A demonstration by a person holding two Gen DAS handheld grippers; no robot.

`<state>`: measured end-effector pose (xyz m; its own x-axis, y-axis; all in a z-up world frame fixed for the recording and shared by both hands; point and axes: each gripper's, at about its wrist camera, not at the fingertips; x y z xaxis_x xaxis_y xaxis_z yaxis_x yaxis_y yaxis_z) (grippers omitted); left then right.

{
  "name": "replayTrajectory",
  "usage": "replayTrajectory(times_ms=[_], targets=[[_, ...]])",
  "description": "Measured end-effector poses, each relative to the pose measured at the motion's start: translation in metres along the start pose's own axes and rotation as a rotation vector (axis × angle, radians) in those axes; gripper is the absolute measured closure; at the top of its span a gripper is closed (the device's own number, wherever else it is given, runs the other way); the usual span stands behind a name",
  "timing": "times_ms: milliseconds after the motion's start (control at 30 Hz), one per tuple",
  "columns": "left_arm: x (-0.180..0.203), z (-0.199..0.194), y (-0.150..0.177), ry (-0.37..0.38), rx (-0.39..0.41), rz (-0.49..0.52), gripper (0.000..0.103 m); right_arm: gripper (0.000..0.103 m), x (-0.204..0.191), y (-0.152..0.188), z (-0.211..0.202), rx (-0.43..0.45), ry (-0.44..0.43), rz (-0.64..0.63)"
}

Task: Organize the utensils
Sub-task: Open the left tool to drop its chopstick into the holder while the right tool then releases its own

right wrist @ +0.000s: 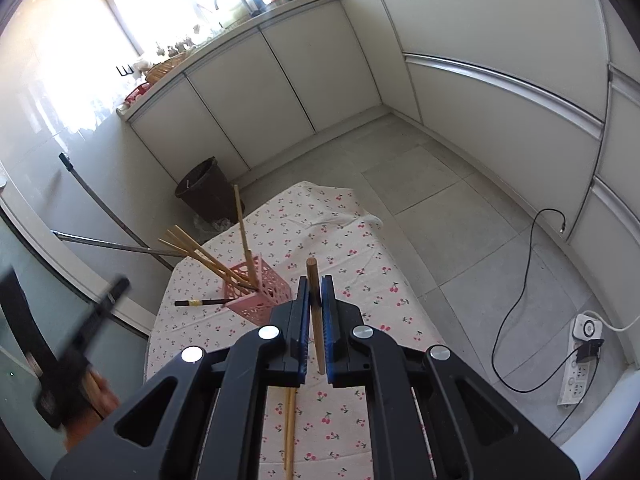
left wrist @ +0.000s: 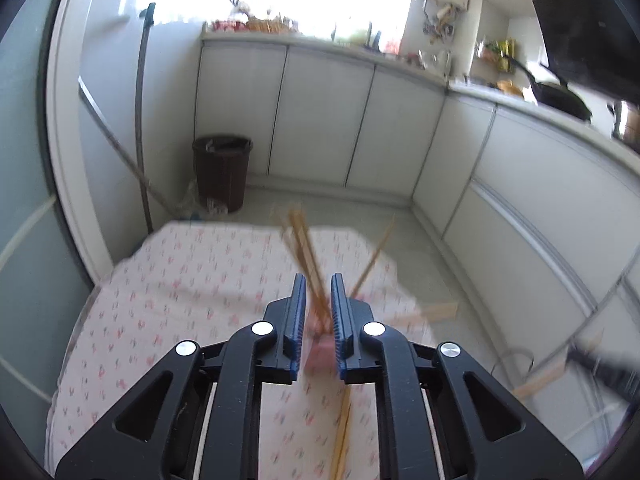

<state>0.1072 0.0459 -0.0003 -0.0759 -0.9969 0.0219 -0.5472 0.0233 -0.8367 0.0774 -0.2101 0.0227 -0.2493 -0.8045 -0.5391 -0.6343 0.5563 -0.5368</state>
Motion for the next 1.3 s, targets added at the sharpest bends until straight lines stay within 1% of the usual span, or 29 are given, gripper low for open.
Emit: replayTrajectory(times_ms=[100, 133, 267, 333, 367, 500, 567, 700, 767, 900, 967, 1100, 1133, 1167, 1233, 1300], targets=[[-0.003, 0.007, 0.034, 0.0, -0.088, 0.012, 0.089, 0.097, -0.011, -0.001, -0.005, 0.019, -0.018, -0.013], [-0.005, 0.012, 0.045, -0.005, -0.129, 0.017, 0.089, 0.097, -0.017, -0.002, -0.009, 0.035, -0.028, -0.02], [-0.016, 0.032, 0.071, -0.009, -0.249, 0.0, 0.089, 0.097, -0.039, -0.009, -0.023, 0.087, -0.072, -0.03], [-0.018, 0.039, 0.081, -0.02, -0.282, 0.007, 0.089, 0.097, -0.05, -0.014, -0.032, 0.12, -0.096, -0.034], [-0.02, 0.042, 0.084, -0.013, -0.299, 0.004, 0.089, 0.097, -0.056, -0.017, -0.035, 0.133, -0.107, -0.034], [-0.025, 0.053, 0.093, 0.025, -0.36, -0.026, 0.089, 0.097, -0.081, -0.031, -0.042, 0.171, -0.138, -0.048], [-0.029, 0.057, 0.095, 0.048, -0.385, -0.054, 0.089, 0.097, -0.097, -0.041, -0.044, 0.206, -0.148, -0.056], [-0.03, 0.06, 0.093, 0.064, -0.391, -0.073, 0.089, 0.097, -0.121, -0.06, -0.037, 0.241, -0.162, -0.067], [-0.029, 0.062, 0.092, 0.072, -0.394, -0.077, 0.089, 0.097, -0.127, -0.066, -0.031, 0.256, -0.152, -0.072], [-0.027, 0.069, 0.092, 0.078, -0.41, -0.083, 0.089, 0.097, -0.14, -0.076, -0.006, 0.265, -0.129, -0.083], [-0.027, 0.073, 0.093, 0.077, -0.417, -0.089, 0.089, 0.097, -0.142, -0.078, 0.012, 0.264, -0.112, -0.085], [-0.028, 0.079, 0.093, 0.071, -0.425, -0.098, 0.089, 0.092, -0.139, -0.073, 0.05, 0.262, -0.082, -0.101], [-0.029, 0.08, 0.093, 0.072, -0.426, -0.102, 0.089, 0.091, -0.138, -0.069, 0.064, 0.241, -0.076, -0.115], [-0.03, 0.081, 0.092, 0.072, -0.426, -0.104, 0.089, 0.087, -0.137, -0.067, 0.072, 0.221, -0.069, -0.121], [-0.03, 0.082, 0.092, 0.077, -0.425, -0.107, 0.089, 0.087, -0.132, -0.061, 0.082, 0.188, -0.06, -0.126], [-0.03, 0.083, 0.092, 0.079, -0.427, -0.108, 0.089, 0.087, -0.126, -0.054, 0.079, 0.188, -0.062, -0.128]])
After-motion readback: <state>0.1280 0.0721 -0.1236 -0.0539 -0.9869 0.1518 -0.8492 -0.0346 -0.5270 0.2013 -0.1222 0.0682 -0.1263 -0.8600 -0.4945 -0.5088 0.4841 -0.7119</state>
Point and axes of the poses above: each gripper's, at about its wrist camera, not at the fingertips, and z roughly the way its jaws point, x to its right, y to its underside, and after that the axes turned 11 degrees about z, right-handed
